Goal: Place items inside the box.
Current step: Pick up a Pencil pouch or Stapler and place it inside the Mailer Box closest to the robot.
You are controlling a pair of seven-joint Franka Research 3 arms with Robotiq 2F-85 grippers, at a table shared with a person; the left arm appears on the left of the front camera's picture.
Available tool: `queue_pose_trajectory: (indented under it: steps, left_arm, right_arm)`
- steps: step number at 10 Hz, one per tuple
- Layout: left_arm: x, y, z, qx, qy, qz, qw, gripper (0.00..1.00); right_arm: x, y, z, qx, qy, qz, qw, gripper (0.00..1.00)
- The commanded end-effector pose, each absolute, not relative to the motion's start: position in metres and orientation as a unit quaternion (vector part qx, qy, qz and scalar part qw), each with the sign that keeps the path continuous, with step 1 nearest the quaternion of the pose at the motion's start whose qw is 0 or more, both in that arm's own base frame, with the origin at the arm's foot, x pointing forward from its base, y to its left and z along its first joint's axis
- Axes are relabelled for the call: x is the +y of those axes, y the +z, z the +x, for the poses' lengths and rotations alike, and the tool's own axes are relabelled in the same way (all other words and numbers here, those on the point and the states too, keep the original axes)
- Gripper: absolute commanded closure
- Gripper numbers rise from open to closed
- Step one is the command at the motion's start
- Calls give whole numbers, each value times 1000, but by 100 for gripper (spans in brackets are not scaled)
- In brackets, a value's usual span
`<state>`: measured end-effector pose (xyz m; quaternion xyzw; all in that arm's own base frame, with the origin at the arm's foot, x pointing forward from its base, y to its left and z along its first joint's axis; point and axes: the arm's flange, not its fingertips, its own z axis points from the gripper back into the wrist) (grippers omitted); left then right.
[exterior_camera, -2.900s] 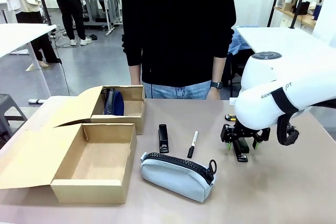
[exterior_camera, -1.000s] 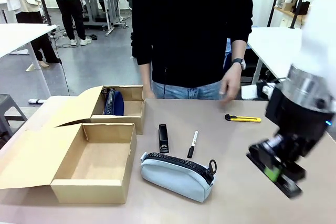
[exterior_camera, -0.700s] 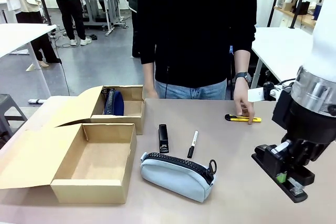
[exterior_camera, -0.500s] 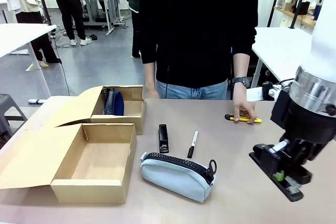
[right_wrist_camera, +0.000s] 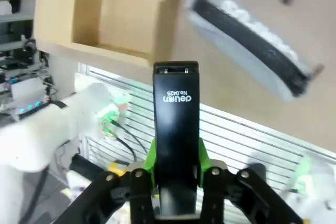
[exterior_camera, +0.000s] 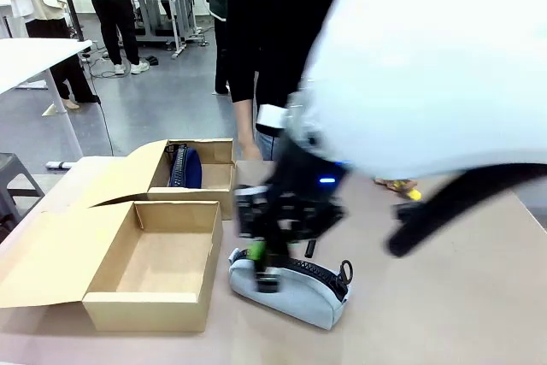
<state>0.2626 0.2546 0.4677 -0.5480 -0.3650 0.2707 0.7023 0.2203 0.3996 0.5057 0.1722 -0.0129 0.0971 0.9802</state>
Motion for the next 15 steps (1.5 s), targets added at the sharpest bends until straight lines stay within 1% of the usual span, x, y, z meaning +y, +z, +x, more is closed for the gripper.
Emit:
queue_pose_trajectory:
  steps: [1,2,3,4,6,7,8,9,10,11,13,15]
  left_arm:
    - [254,467,263,-379,261,-553,694,0]
    - [254,467,263,-379,261,-553,694,0]
    - [254,467,263,-379,261,-553,694,0]
    - [254,467,263,-379,261,-553,694,0]
    - [254,467,263,-379,261,-553,694,0]
    - [254,467,263,-379,261,-553,694,0]
    - [254,467,263,-379,261,-553,694,0]
    - [254,467,263,-379,261,-553,694,0]
    - [254,467,263,-379,261,-553,694,0]
    - [254,467,263,-379,261,-553,694,0]
    - [254,467,263,-379,261,-553,694,0]
    - [254,467,263,-379,261,-553,694,0]
  right_arm:
    - [470,493,245,-46,107,163,980,68]
    - [489,485,240,-69,136,163,975,68]
    - [486,483,236,-54,155,158,974,68]
    - [465,485,233,-31,125,183,975,68]
    - [465,485,233,-31,125,183,975,68]
    - [478,477,238,-33,145,178,973,68]
    - [490,477,242,-77,107,197,971,68]
    - [507,471,263,-83,67,233,967,68]
    - [522,466,282,-94,14,212,973,68]
    - [537,462,298,-85,6,207,975,68]
    - [563,442,325,-57,18,170,984,68]
    - [571,428,331,-49,19,156,986,68]
